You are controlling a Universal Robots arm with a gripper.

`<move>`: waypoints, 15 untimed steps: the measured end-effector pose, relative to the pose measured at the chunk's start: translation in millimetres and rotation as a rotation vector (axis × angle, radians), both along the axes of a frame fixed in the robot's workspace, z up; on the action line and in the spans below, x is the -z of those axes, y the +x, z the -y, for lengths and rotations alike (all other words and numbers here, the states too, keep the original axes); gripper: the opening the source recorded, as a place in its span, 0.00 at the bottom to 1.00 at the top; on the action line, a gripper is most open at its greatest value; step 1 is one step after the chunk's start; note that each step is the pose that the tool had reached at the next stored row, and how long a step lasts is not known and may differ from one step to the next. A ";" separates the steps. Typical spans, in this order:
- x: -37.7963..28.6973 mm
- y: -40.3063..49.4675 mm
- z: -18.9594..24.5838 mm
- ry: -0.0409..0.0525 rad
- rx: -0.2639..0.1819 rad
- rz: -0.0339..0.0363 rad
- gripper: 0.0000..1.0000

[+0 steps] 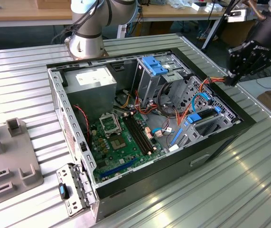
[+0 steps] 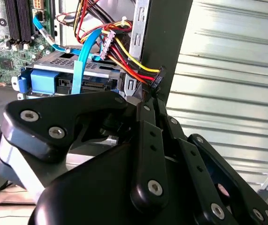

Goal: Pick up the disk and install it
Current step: 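Insert the first disk wire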

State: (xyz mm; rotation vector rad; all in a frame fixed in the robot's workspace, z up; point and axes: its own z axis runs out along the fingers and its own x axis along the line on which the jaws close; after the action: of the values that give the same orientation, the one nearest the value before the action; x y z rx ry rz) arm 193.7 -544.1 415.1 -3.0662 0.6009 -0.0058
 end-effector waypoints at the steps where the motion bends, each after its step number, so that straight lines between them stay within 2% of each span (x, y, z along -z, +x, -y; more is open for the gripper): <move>1: -9.2 -0.5 0.0 0.0012 0.000 0.0036 0.16; 2: -8.9 -9.2 0.0 0.0012 0.035 0.0036 0.16; 5: -8.4 -9.8 0.0 0.0010 0.071 0.0037 0.16; 8: -7.4 -10.6 0.0 0.0010 0.134 0.0036 0.16; 12: -6.9 -12.4 0.0 0.0008 0.166 0.0037 0.16; 15: -6.8 -12.5 0.0 0.0009 0.167 0.0037 0.16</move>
State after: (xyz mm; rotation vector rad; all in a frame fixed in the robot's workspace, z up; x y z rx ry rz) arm 181.2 -544.1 421.9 -3.0042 0.8542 -0.0134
